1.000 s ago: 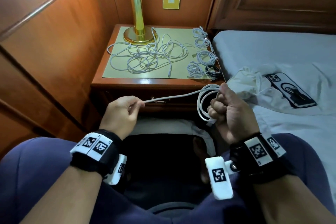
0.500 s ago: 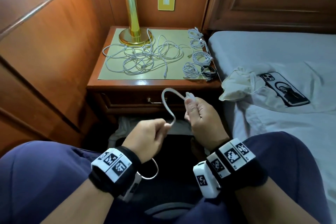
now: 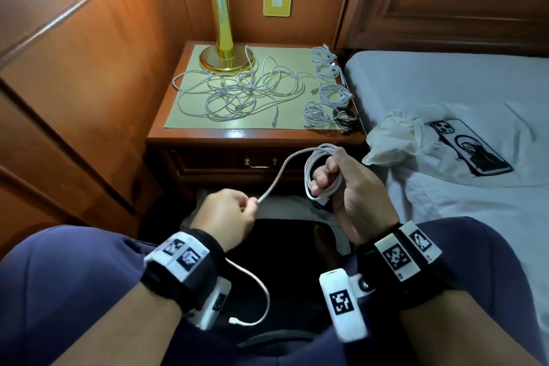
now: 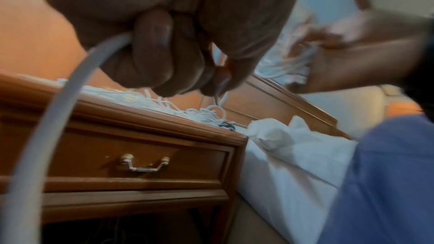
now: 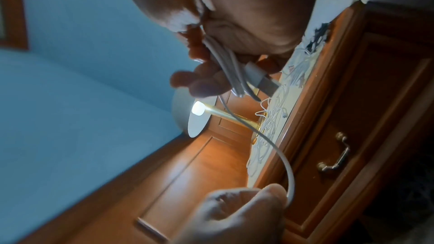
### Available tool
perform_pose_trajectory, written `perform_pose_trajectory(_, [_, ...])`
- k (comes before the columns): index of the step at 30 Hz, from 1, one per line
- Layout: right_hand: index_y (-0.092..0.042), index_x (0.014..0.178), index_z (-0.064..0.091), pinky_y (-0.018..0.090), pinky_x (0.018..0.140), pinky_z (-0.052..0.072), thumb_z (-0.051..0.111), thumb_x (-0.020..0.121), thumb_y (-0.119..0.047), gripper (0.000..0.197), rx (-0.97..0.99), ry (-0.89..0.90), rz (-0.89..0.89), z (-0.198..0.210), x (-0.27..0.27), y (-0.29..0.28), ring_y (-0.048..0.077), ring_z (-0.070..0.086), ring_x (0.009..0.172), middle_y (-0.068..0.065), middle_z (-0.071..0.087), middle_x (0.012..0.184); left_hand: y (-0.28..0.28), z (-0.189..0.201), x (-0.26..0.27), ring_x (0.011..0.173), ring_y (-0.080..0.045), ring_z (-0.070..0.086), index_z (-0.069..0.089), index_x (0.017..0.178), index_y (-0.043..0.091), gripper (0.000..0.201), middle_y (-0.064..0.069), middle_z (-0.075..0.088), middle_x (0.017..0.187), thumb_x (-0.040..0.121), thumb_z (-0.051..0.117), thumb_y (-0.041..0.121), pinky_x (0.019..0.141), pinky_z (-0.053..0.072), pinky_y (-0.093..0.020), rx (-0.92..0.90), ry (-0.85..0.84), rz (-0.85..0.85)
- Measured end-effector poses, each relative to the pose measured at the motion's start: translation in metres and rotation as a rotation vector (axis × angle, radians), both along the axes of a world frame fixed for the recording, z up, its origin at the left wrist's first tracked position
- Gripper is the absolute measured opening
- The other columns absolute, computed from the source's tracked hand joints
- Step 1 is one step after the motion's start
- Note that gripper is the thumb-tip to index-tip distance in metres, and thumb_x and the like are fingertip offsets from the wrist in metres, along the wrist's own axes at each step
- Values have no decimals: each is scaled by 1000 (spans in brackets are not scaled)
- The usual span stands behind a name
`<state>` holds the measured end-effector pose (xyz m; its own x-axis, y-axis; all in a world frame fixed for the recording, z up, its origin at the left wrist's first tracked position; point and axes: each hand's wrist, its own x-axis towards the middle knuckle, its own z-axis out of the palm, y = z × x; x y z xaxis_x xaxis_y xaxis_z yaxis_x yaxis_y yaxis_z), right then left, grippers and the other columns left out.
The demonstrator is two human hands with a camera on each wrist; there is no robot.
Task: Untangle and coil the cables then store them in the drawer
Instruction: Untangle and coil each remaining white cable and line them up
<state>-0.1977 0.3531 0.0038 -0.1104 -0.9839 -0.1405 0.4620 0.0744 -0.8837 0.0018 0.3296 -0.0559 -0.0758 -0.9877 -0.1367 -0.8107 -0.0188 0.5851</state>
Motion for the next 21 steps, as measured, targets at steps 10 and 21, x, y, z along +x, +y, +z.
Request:
perform_pose_trajectory(10, [-21, 79, 60, 25, 76, 45, 44, 103, -40, 35, -204, 1181, 175, -25, 2, 4, 1, 64, 65, -22, 71, 70, 26, 7, -17, 51, -16, 52, 57, 68, 20, 38, 3, 56, 57, 98, 55, 43, 50, 42, -27, -157, 269, -566])
perform_pose_trajectory(21, [-19, 70, 50, 45, 78, 49, 44, 102, -43, 41, -167, 1184, 213, -18, -4, 2, 10, 61, 59, -3, 63, 55, 11, 27, -1, 58, -10, 51, 57, 75, 16, 31, 6, 53, 64, 102, 53, 31, 57, 41, -21, -319, 455, -505])
